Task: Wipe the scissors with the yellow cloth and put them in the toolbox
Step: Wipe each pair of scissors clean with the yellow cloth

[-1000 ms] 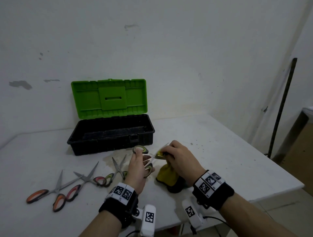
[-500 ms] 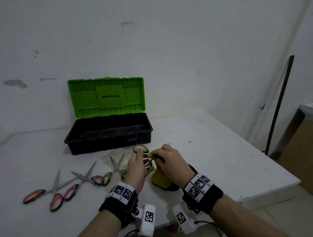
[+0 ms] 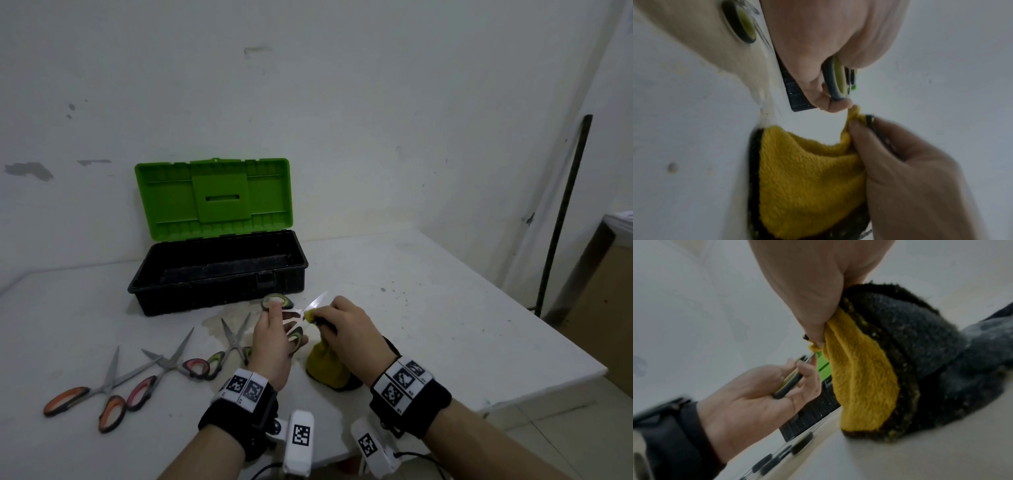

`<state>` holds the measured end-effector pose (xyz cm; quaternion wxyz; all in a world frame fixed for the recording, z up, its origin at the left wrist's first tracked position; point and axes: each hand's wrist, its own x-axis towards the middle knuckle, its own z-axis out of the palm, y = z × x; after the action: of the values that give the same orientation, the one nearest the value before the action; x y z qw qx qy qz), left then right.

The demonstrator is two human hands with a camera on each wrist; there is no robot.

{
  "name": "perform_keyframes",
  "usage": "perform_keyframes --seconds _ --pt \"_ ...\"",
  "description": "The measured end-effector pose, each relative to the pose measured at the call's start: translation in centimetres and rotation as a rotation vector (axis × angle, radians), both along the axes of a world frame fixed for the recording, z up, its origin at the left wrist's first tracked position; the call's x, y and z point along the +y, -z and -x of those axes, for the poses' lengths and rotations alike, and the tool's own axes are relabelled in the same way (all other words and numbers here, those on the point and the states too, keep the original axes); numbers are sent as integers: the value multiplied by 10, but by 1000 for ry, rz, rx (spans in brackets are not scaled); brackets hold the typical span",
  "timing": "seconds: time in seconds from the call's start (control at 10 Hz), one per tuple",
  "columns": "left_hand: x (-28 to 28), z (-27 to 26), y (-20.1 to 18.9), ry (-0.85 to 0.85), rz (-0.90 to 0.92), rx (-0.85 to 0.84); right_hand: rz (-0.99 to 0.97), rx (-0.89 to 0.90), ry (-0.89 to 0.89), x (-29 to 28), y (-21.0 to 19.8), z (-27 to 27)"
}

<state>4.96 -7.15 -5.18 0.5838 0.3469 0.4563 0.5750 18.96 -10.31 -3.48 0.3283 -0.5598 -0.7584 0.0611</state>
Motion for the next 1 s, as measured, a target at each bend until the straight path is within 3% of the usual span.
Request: perform_keyframes --seconds 0.4,0.5,0.6,0.7,0.8,0.9,1.0 --pt "26 24 -25 -143 -38 -56 -97 68 236 59 -34 -56" --pt "28 26 -24 -163 -23 -55 58 37 307 80 -12 -59" --pt "26 25 -20 -134 19 -71 227 -3 301 88 17 -53" --pt "23 22 -17 -132 23 -55 393 -171 235 84 27 -48" --pt "26 17 -13 -137 4 -75 367 -331 261 73 18 -44" --pt "28 11 -14 -168 66 -214 321 -267 225 54 0 -33" --pt "31 6 -20 -99 196 -357 366 -61 42 35 -17 -19"
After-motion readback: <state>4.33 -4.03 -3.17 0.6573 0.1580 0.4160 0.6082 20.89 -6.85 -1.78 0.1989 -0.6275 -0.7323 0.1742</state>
